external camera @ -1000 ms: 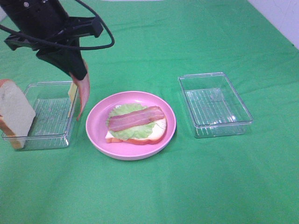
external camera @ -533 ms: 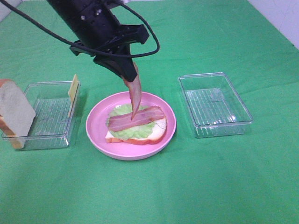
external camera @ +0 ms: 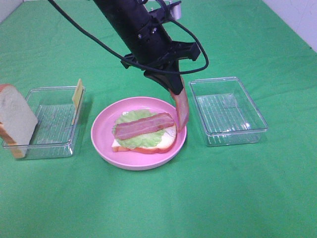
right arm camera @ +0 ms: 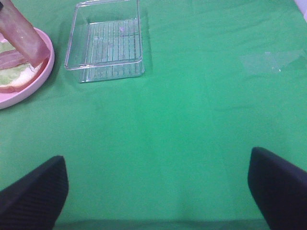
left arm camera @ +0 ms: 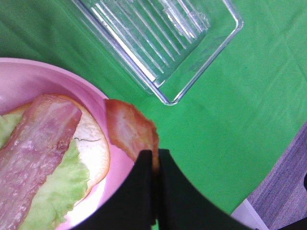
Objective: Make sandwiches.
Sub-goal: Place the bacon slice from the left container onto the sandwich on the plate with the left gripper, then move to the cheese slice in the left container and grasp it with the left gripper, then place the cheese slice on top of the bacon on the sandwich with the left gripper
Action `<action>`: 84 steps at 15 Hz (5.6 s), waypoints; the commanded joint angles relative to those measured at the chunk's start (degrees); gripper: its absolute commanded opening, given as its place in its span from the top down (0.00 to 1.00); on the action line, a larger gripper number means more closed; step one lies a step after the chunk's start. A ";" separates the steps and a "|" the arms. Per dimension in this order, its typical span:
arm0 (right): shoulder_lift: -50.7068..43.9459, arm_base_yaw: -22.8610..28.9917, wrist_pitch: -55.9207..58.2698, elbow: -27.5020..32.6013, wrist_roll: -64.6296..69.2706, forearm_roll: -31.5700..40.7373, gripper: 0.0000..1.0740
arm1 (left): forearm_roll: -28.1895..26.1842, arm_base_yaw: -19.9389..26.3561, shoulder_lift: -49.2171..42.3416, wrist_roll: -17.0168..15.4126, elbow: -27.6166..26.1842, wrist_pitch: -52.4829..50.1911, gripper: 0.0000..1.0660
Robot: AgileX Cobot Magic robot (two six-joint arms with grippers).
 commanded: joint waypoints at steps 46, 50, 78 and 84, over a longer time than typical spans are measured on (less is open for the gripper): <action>-1.78 -0.17 0.00 0.17 -0.69 0.00 0.10 | 26.87 16.10 0.80 -19.14 1.09 12.66 0.06; -1.78 -0.17 0.00 0.17 -0.69 0.00 0.10 | 26.70 16.10 3.15 -19.31 0.92 9.85 0.07; -1.78 -0.17 0.00 0.17 -0.69 0.00 0.10 | 25.78 16.10 -4.81 -20.80 0.57 9.57 1.00; -1.78 -0.17 0.00 0.17 -0.69 0.00 0.10 | 1.78 15.87 -8.48 -6.36 0.57 10.31 1.00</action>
